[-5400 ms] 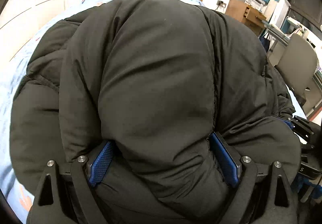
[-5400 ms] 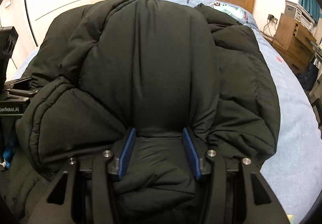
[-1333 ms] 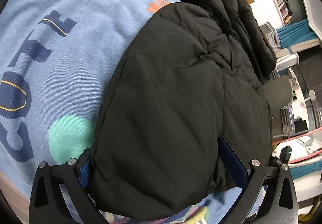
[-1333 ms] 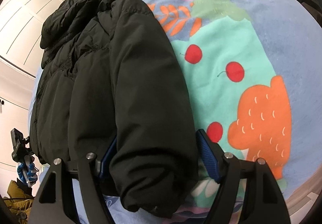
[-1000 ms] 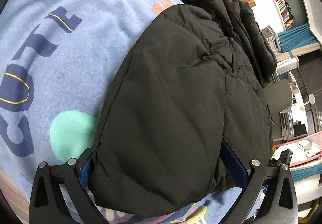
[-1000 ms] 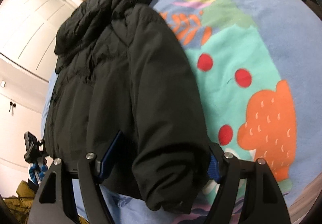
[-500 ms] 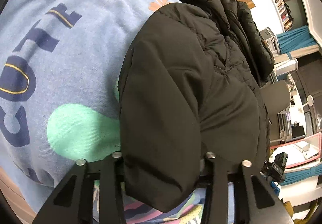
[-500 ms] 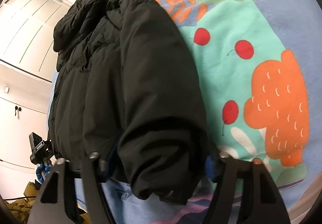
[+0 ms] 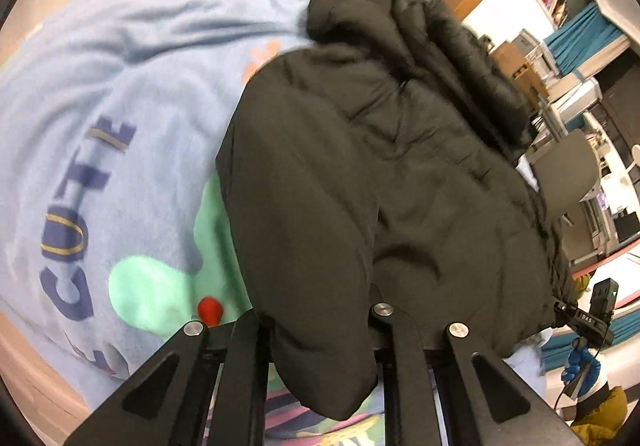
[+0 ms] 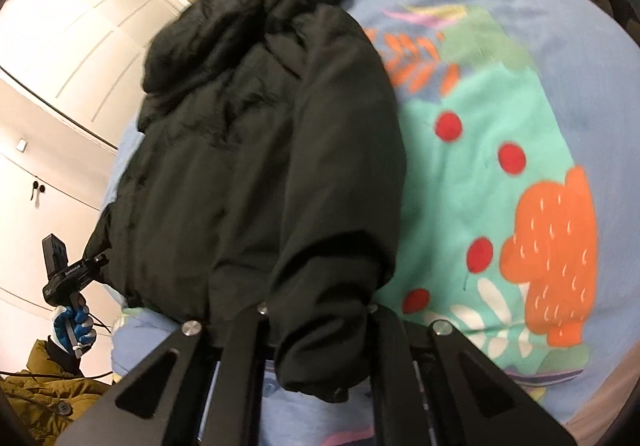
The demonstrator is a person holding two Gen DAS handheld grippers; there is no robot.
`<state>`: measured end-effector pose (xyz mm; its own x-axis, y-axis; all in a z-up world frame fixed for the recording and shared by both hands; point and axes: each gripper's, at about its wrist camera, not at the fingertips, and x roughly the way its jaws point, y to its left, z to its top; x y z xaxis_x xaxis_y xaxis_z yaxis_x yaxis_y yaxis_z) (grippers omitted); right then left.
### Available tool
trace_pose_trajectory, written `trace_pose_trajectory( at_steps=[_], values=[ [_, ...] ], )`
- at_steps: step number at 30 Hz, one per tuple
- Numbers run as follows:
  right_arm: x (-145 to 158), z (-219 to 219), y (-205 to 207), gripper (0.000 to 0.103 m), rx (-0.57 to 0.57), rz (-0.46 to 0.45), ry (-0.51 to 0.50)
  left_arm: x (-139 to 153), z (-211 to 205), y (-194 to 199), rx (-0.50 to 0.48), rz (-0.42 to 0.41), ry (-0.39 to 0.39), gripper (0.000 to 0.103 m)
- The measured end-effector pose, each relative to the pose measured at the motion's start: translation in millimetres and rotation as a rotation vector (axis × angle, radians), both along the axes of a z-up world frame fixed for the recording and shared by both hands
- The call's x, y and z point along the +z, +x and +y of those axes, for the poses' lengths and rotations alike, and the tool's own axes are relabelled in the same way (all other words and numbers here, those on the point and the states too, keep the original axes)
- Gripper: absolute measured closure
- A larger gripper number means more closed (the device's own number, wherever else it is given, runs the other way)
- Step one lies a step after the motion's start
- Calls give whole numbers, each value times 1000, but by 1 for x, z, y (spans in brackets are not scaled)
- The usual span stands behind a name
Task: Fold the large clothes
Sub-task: 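Lift the coat edge and fold it lengthwise over the coat body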
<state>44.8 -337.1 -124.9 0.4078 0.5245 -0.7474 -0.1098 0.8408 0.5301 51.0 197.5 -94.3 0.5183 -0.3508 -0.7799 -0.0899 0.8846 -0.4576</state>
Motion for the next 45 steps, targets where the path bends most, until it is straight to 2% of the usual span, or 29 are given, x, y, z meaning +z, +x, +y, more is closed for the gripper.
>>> trace_pose_trajectory(
  at_steps=[7,14,21,28,35,43,45],
  values=[
    [58,-2,14,94,-20,-140,54,51,13,17,13,-125,-69,90],
    [119,-7,53,95,-55,-268,95,104,18,55,10,-230,-129,90],
    [168,-18,115,95,-128,-337,146,151,32,112,40,-320,-200,89],
    [203,-17,201,95,-231,-368,160,171,37,187,69,-343,-176,89],
    [200,-4,298,94,-325,-346,119,165,36,274,103,-312,-130,88],
    [156,11,422,94,-394,-249,82,124,34,377,153,-231,-85,85],
    [144,13,442,94,-400,-229,75,111,34,396,166,-214,-75,82]
  ],
)
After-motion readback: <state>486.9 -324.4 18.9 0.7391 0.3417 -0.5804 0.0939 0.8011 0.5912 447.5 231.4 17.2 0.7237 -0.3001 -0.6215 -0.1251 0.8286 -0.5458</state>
